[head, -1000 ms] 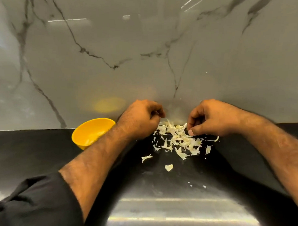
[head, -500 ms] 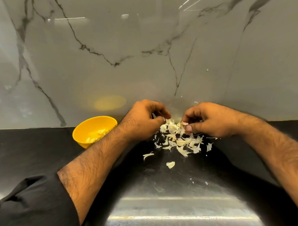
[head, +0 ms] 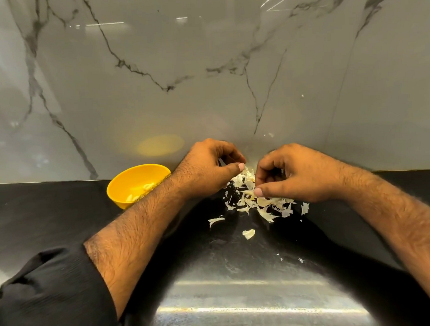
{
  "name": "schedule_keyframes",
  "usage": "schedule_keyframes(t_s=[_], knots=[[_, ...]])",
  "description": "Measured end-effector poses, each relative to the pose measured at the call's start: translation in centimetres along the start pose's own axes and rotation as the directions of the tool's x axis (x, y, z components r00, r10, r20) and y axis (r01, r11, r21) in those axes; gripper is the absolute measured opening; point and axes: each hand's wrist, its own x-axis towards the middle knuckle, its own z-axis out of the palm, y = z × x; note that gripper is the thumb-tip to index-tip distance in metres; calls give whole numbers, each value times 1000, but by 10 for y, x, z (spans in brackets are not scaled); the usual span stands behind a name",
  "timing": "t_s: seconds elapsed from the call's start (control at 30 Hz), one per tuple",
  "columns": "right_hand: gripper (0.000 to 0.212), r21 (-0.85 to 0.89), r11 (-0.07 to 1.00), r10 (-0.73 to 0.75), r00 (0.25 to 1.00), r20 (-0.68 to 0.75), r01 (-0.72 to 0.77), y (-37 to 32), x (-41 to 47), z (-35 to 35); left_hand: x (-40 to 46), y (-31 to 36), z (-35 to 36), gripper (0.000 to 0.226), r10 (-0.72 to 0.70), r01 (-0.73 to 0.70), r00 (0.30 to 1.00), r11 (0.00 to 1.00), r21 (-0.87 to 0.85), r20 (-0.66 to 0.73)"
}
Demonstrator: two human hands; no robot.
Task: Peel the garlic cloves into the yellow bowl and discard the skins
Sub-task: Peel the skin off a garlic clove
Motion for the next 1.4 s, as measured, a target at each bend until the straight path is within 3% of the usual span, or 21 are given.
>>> schedule_keyframes(t_s=[0.13,0.23,0.33,0.43,0.53,0.67,0.87,1.23,1.4], knots=[[12,-130,990,73,986,149,-54,-2,4,8,0,-1,-1,7,-4,4,1000,1000,-8,0],[10,-120,992,46,991,123,-32,-1,4,9,0,-1,-1,7,2,-2,1000,1000,-5,1],[12,100,995,17,1000,-3,-17,3,1,3,0,0,-3,7,7,-7,1000,1000,-9,-7],[18,375,927,29,987,-159,33,9,2,-2,1,0,-5,7,-6,6,1000,999,-34,-18],[23,516,854,105,954,-280,57,14,3,-2,0,2,-5,11,-44,42,999,983,-179,-7],[21,607,795,189,942,-278,20,17,4,0,-1,5,-1,15,-43,48,999,949,-312,21],[23,635,772,202,958,-201,-29,14,6,2,0,3,4,14,6,-13,1000,959,-282,-23],[22,586,807,234,949,-210,-70,4,5,4,-3,4,9,12,80,-88,994,989,-121,-69],[40,615,780,294,937,-191,-120,0,4,5,-3,5,12,7,107,-111,990,993,-42,-89]])
